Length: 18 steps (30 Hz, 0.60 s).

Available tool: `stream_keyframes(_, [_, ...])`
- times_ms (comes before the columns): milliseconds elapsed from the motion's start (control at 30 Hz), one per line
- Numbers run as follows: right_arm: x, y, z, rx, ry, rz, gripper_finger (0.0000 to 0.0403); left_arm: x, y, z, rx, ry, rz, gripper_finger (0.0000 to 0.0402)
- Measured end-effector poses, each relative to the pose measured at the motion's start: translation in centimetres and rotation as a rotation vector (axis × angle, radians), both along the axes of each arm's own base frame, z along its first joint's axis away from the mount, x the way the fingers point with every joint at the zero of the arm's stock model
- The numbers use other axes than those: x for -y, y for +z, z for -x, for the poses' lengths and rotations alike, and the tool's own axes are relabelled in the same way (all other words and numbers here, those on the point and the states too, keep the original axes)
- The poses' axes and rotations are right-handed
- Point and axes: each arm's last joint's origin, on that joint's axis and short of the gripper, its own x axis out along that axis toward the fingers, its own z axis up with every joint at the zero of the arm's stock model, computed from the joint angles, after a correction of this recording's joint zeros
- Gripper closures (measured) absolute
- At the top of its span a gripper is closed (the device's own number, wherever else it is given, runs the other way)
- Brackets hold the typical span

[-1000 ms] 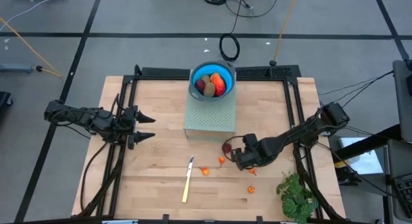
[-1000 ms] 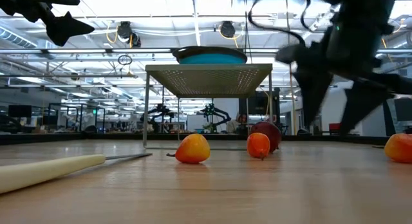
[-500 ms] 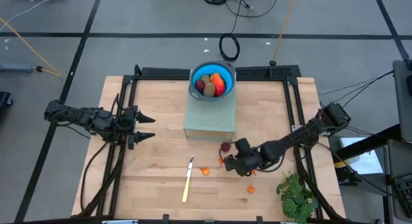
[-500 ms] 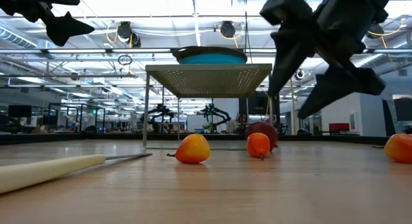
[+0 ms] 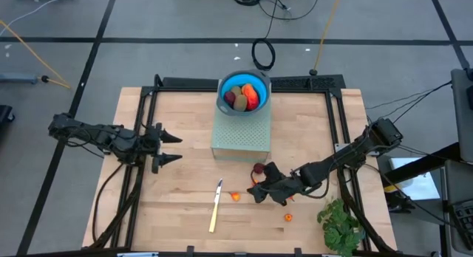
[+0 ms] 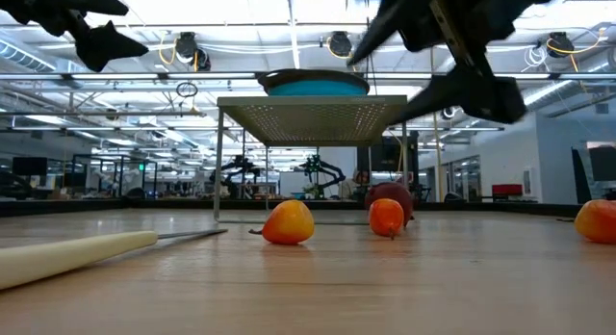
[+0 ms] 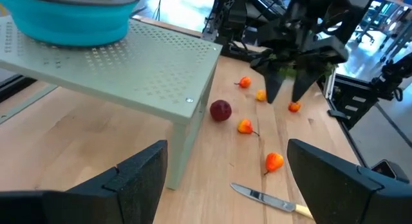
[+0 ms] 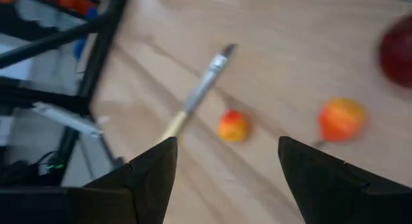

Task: Pick & Place Fruit
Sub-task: Put the pomegranate into the blue strainer bowl on the shelf

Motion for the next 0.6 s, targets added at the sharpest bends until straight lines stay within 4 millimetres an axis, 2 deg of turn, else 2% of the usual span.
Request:
stream_keyframes(200, [-0.3, 0.8, -0.5, 0.093, 0.097, 0.072, 0.0140, 0.5, 0.5, -1.6, 0.054, -0.018, -0.084, 0.0082])
stream_keyframes(367, [-0.4, 0.7, -0.5, 0.085, 0.190, 0.120, 0.0140, 0.7, 0.2, -3.2, 0.039, 0.037, -0.203, 0.0082])
stream_keyframes(500, [-0.6, 0.7, -0.4, 0.072, 0.258, 0.125, 0.0140, 0.2, -0.6, -4.2, -0.013, 0.196, -0.148, 0.0082])
stream_keyframes(600, [-0.7, 0.6, -0.4, 0.064, 0.307, 0.107, 0.0140, -0.2, -1.3, -4.7, -0.059, 0.227, -0.108, 0.0082])
